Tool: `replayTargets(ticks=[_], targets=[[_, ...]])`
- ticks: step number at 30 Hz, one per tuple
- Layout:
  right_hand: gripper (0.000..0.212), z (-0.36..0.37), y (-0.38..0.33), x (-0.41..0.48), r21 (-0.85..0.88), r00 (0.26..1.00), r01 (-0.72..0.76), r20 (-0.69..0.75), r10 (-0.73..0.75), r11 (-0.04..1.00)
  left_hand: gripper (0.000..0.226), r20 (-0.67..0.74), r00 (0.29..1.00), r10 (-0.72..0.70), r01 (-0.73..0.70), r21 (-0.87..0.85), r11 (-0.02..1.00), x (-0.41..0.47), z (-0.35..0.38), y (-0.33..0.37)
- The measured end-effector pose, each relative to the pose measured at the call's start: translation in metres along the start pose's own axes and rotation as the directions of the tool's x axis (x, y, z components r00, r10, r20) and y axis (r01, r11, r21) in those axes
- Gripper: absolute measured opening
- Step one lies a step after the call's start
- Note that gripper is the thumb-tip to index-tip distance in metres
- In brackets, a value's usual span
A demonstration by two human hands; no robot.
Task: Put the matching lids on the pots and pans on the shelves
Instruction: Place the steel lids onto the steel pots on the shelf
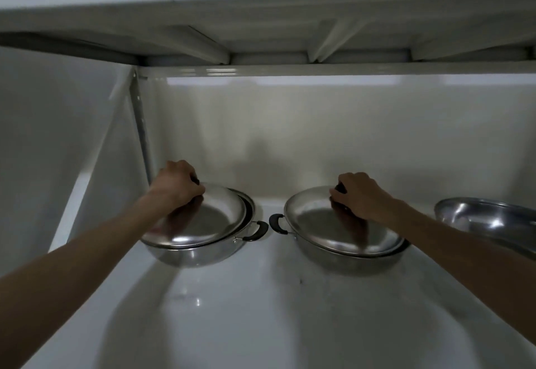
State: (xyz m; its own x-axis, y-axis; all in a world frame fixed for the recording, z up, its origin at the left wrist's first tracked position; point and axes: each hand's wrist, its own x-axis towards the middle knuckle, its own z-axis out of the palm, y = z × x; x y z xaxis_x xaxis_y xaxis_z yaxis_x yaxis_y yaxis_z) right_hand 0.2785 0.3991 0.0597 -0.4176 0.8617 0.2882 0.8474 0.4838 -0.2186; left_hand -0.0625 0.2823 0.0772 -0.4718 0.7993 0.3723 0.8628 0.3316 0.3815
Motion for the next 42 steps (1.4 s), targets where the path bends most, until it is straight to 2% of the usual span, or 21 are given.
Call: replayTargets(ticks=[12,17,21,25,29,35,37,39,42], targets=[[0.037,0.002,0.010,0.001,-0.023,1.000,0.014,0.002,-0.014,1.000,0.031,-0.058,0.998,0.023,-0.026,-0.063,0.998,-0.004,0.010,0.000],[0.040,0.001,0.010,0.000,0.004,1.000,0.018,-0.012,-0.018,1.000,0.032,-0.047,0.999,0.026,-0.028,-0.049,0.998,-0.005,0.011,0.000],[0.034,-0.001,0.008,0.000,0.022,1.000,0.005,0.003,-0.005,1.000,0.031,-0.046,0.999,0.028,-0.030,-0.045,0.999,-0.004,0.011,0.001],[0.026,-0.001,0.007,-0.002,-0.032,1.000,0.018,0.016,-0.018,0.999,0.029,-0.056,0.998,0.039,-0.040,-0.028,0.999,-0.003,0.012,0.003],[0.032,0.000,0.008,-0.002,-0.006,1.000,0.001,-0.018,-0.002,1.000,0.028,-0.043,0.997,0.059,-0.059,0.000,0.998,-0.002,0.012,0.000],[0.043,-0.001,0.005,-0.008,-0.005,0.999,-0.012,-0.032,0.012,1.000,0.032,-0.034,0.995,0.094,-0.091,0.081,0.993,0.002,0.015,-0.002],[0.058,-0.006,0.004,-0.017,-0.025,0.999,-0.043,-0.032,0.042,0.999,0.042,-0.008,0.994,0.109,-0.107,0.151,0.983,0.000,0.015,0.000],[0.061,-0.012,0.003,-0.030,-0.047,0.997,-0.064,-0.050,0.061,0.997,0.054,0.001,0.991,0.132,-0.128,0.273,0.953,-0.006,0.013,0.005],[0.057,-0.026,0.005,-0.062,-0.086,0.992,-0.102,-0.082,0.095,0.991,0.056,-0.136,0.956,0.258,-0.184,0.406,0.895,-0.029,0.002,0.020]])
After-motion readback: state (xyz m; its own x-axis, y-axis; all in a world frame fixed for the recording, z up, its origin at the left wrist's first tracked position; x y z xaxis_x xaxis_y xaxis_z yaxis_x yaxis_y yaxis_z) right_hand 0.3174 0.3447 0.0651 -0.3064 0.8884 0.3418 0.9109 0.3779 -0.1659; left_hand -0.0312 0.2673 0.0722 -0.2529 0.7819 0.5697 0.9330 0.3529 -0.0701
